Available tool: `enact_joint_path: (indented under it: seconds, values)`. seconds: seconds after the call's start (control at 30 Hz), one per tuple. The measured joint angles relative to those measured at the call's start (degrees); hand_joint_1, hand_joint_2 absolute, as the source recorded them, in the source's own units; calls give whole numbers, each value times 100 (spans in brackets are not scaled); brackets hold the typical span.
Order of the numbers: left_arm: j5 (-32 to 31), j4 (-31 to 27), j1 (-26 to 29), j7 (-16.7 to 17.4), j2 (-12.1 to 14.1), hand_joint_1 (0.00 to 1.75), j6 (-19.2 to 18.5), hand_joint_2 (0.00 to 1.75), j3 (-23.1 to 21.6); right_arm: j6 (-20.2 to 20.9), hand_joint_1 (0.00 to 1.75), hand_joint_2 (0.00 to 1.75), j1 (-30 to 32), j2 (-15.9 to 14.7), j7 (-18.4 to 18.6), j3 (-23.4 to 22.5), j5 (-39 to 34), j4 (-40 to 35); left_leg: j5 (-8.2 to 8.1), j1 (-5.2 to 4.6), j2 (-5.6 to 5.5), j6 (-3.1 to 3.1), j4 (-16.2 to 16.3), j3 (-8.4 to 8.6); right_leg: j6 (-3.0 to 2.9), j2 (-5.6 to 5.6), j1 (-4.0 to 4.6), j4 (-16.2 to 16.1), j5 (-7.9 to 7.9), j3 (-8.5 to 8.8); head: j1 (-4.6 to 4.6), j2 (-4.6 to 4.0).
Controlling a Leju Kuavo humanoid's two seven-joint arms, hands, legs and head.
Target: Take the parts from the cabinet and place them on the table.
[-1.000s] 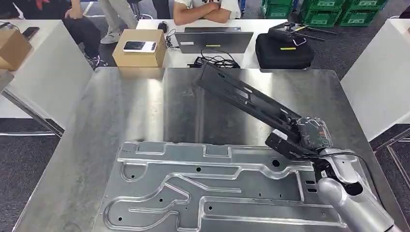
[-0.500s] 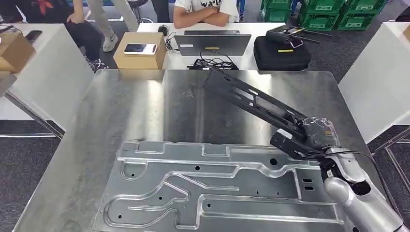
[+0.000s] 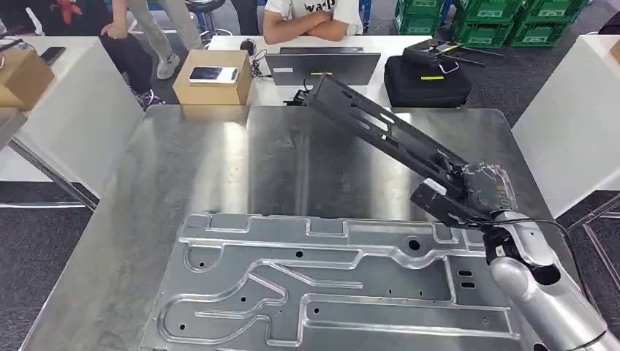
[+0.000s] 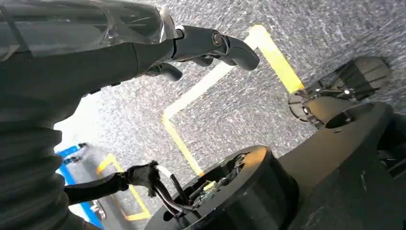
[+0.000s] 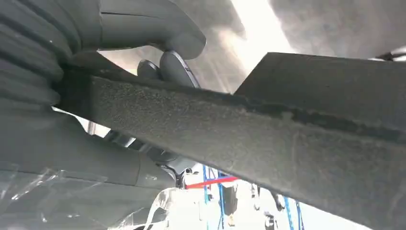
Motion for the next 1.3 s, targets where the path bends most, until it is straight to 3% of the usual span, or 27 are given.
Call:
enact_joint_path:
  seconds: [0.23,0.53,0.77,0.97,1.3]
  values:
    - [94,0,-21,-153,46,0,50,175,0,-122,175,175,-53,118,-203,31,324,46,0,0,0,0,0,11,0,1,1,0,0,9,0,0]
    - [612,0,-60,-804,83,0,264,175,135,605,175,175,-141,131,-160,258,560,-221,0,1,1,0,0,29,0,3,-3,-1,0,22,0,0]
    - [846,0,87,-913,-9,0,352,175,315,969,175,175,-144,-81,-63,361,553,-332,-4,-2,1,2,2,45,0,3,-9,-5,-1,43,0,0]
    - [859,0,167,-942,-9,0,422,175,426,1032,175,175,-136,-221,-20,420,566,-389,-6,-6,2,3,1,50,1,5,-8,-5,0,45,0,0]
    - [1327,0,193,-1536,-9,0,194,175,676,971,175,175,243,-590,164,341,691,-522,-6,-5,2,2,2,58,1,6,-8,-5,0,52,0,0]
